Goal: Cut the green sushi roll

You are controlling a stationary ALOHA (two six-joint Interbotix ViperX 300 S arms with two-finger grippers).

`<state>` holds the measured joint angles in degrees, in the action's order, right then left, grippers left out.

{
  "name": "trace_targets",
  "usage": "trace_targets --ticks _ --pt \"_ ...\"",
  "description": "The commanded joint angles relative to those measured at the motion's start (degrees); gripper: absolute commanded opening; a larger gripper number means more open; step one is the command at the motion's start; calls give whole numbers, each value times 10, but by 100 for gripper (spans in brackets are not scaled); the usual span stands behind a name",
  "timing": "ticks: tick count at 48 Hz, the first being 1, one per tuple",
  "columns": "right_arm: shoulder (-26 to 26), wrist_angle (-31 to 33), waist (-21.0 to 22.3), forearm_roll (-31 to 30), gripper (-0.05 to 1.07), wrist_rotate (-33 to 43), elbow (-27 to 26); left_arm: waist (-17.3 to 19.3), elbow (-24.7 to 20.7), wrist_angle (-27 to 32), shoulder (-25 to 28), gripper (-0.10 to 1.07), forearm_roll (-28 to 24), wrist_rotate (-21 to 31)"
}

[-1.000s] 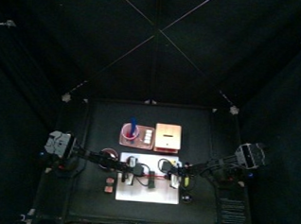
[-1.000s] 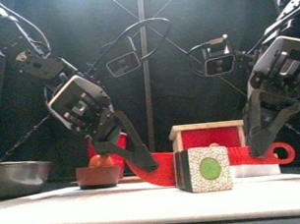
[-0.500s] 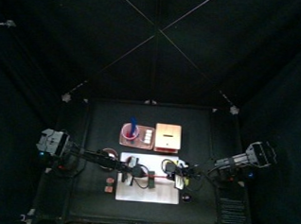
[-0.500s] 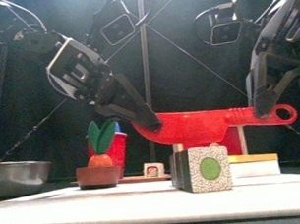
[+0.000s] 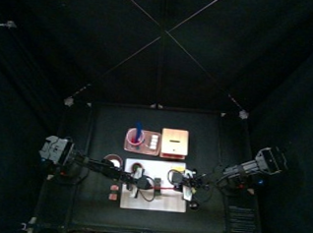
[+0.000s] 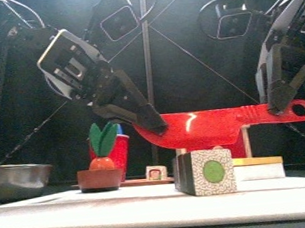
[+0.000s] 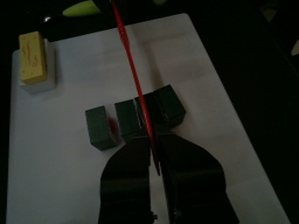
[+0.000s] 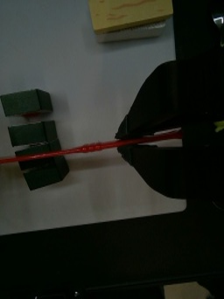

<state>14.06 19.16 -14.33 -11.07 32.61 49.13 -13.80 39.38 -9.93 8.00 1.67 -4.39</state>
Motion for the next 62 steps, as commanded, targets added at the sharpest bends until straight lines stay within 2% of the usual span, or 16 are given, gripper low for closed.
trace_targets --ticks 1,33,51,62 --pt "8 11 11 -7 45 1 -2 -19 6 4 -2 37 7 -2" --pt "7 11 38 -45 45 0 -11 -7 8 4 7 37 15 -4" --pt "-4 11 33 -30 45 2 -4 -5 9 4 11 37 15 -4" --pt "-4 11 33 -26 45 2 -7 -5 4 5 -8 37 12 -5"
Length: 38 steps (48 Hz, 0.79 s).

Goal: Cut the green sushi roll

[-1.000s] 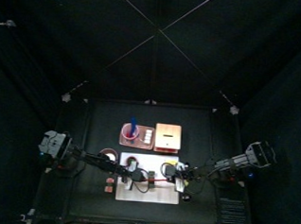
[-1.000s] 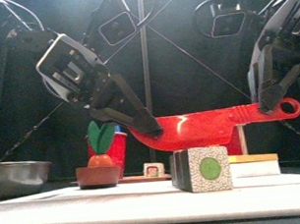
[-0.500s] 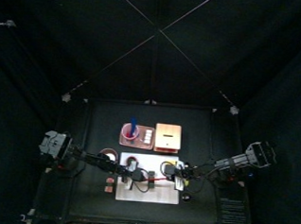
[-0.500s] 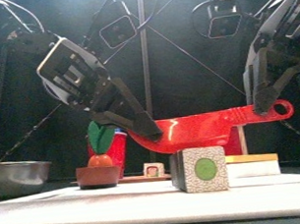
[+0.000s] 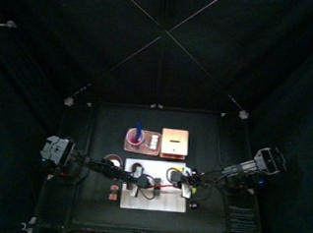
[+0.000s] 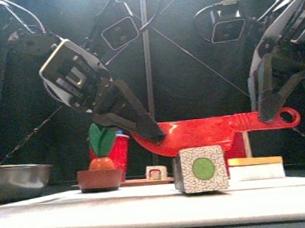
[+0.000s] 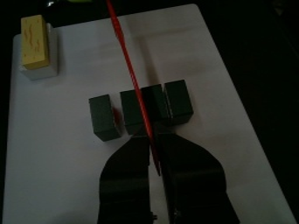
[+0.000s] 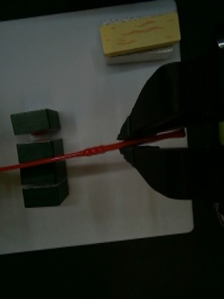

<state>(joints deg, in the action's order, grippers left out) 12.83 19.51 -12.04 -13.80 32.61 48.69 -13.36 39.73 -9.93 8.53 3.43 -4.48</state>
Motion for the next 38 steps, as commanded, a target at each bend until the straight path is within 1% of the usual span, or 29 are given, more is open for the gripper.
trace_targets --ticks 1,20,31,38 --pt "8 8 11 1 45 2 -3 -10 0 6 -14 37 -6 -4" --pt "4 8 10 7 45 2 1 -6 -4 38 -13 37 -11 -4" --pt "-16 5 7 18 45 2 1 -6 -3 41 12 36 -9 -3" --pt "-39 0 -10 40 45 2 3 -16 -4 45 28 36 -10 -3"
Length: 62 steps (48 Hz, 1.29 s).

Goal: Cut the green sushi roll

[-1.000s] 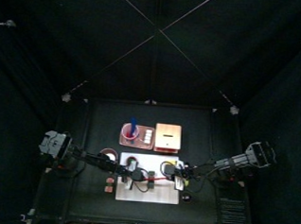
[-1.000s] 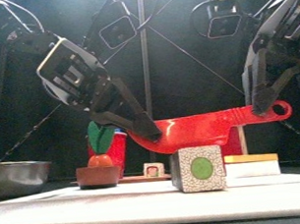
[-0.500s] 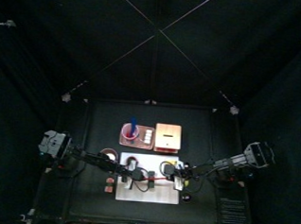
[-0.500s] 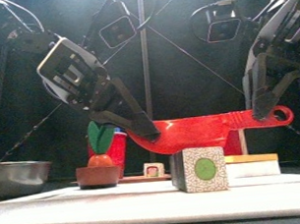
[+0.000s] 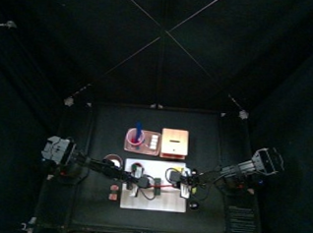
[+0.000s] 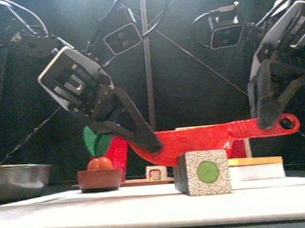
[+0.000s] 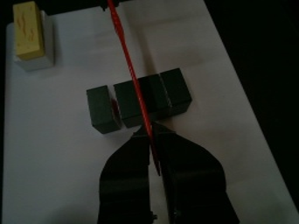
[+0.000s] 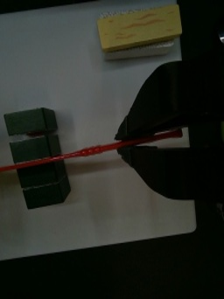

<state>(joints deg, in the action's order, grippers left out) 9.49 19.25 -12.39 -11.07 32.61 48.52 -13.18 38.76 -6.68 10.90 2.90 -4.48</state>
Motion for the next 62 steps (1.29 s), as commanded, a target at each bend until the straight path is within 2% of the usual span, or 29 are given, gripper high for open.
trace_targets --ticks 1,10,19,24,40,46,52,62 --pt "-9 2 -8 16 45 2 4 -21 5 13 8 36 -4 -3" --pt "-39 -8 -28 40 45 2 0 -40 5 20 17 36 -4 -2" --pt "-58 -16 -36 48 45 2 -4 -43 4 21 21 36 -3 -2" --pt "-51 -11 -35 46 45 2 -6 -43 4 21 11 36 -4 -3" --pt "28 72 -32 8 45 2 -20 -38 -6 21 -58 36 -33 -4" --pt "42 72 -36 17 45 2 -18 -45 -13 21 -54 36 -33 -4" --pt "40 72 -44 35 45 2 -18 -68 -19 25 -37 36 -33 -3" --pt "32 72 -47 42 45 2 -19 -77 -29 38 -27 36 -22 -1"
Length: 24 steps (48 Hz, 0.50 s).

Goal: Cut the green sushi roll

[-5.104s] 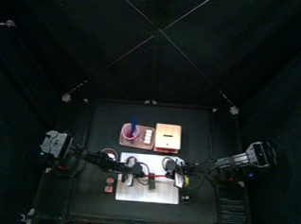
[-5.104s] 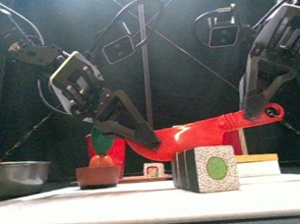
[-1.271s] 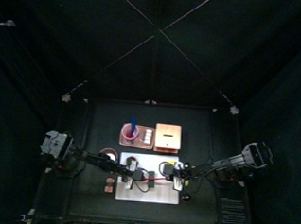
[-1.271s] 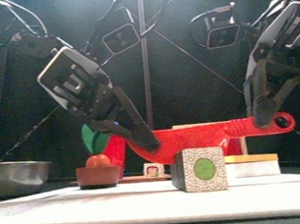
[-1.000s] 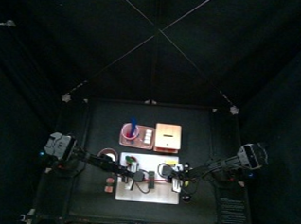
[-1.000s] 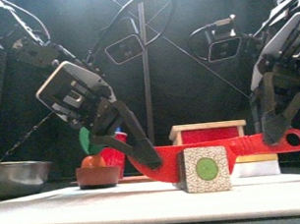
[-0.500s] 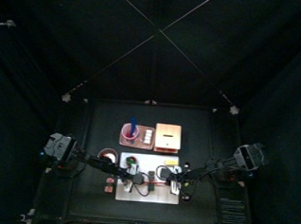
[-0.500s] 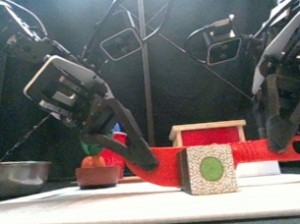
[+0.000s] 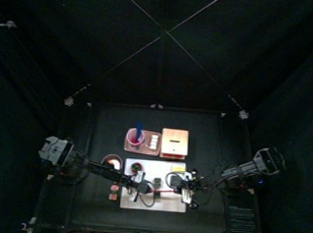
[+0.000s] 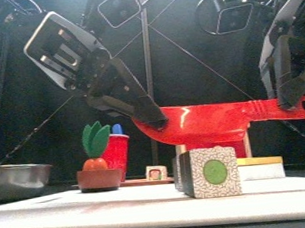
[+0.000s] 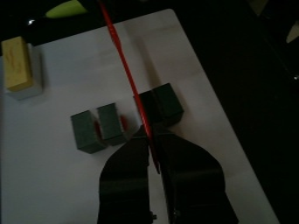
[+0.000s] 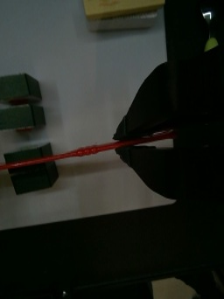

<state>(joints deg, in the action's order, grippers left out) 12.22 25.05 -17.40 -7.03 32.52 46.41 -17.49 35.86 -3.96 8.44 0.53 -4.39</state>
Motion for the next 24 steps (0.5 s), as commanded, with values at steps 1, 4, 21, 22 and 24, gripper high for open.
trace_targets --ticks 1,4,21,22,24 --pt "4 14 3 2 45 3 2 -34 0 11 -3 36 4 -2" --pt "4 14 3 0 45 3 2 -35 -1 11 -1 36 5 -3" --pt "2 14 1 7 45 4 1 -40 -9 21 3 36 7 -3" --pt "2 14 0 7 45 4 0 -40 -9 23 3 36 7 -3" --pt "1 14 1 7 45 3 0 -40 -9 26 4 36 7 -2"
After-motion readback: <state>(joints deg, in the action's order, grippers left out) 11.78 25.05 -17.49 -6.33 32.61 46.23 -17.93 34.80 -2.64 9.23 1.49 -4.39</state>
